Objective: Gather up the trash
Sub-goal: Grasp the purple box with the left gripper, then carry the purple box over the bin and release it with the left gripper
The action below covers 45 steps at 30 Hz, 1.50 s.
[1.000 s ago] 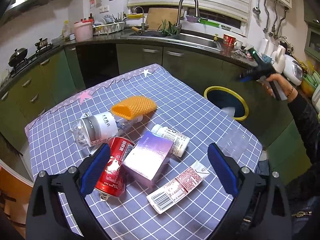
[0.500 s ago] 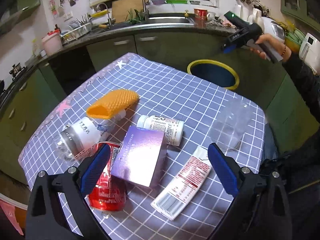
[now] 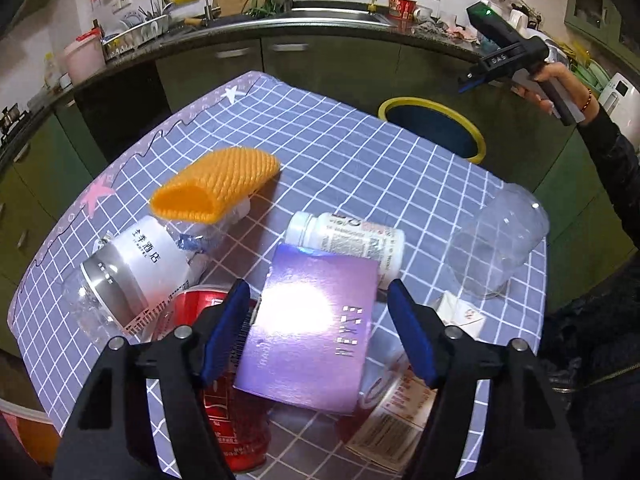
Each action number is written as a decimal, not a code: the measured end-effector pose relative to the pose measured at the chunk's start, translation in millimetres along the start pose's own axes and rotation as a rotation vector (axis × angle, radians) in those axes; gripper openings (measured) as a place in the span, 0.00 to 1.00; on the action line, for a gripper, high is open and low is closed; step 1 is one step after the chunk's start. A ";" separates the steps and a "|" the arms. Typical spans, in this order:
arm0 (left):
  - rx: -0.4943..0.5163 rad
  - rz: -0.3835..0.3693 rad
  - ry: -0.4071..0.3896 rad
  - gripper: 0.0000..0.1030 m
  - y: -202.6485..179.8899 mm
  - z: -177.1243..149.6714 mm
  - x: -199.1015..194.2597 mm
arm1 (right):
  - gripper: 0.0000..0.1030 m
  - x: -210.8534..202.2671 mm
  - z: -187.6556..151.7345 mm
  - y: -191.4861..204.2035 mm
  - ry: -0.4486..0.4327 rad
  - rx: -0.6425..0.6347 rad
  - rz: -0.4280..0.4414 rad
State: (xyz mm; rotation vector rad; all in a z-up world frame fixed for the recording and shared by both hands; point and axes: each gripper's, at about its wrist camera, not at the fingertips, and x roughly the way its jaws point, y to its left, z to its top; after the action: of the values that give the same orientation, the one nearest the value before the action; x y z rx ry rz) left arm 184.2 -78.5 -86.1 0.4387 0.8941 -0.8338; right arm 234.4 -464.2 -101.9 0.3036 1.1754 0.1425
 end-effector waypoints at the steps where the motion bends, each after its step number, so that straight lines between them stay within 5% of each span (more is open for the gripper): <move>1: 0.000 -0.004 0.003 0.66 1.7 -0.4 1.7 | 0.74 1.4 0.4 2.2 0.003 -0.004 0.001; 11: 0.021 -0.016 0.039 0.50 -0.2 -6.2 9.8 | 0.74 6.5 1.0 18.1 0.018 -0.044 0.011; 22: 0.017 0.033 -0.016 0.50 -5.6 22.5 -20.5 | 0.74 -10.8 -8.3 1.9 -0.029 -0.025 0.036; 33: 0.181 -0.124 -0.078 0.50 -86.0 165.0 -5.6 | 0.74 -61.4 -49.7 -72.8 -0.143 0.072 0.004; 39: 0.289 -0.226 -0.023 0.50 -150.3 242.4 69.7 | 0.74 -82.6 -84.6 -116.5 -0.182 0.145 -0.022; 45: 0.362 -0.229 0.009 0.51 -200.1 290.3 146.1 | 0.75 -94.8 -118.4 -151.7 -0.192 0.212 -0.039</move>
State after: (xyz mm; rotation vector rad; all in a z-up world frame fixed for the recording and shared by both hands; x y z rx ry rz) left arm 224.3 -455.4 -41.2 0.6629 0.8123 -1.2128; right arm 81.7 -614.7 -106.1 0.4702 1.0065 -0.0458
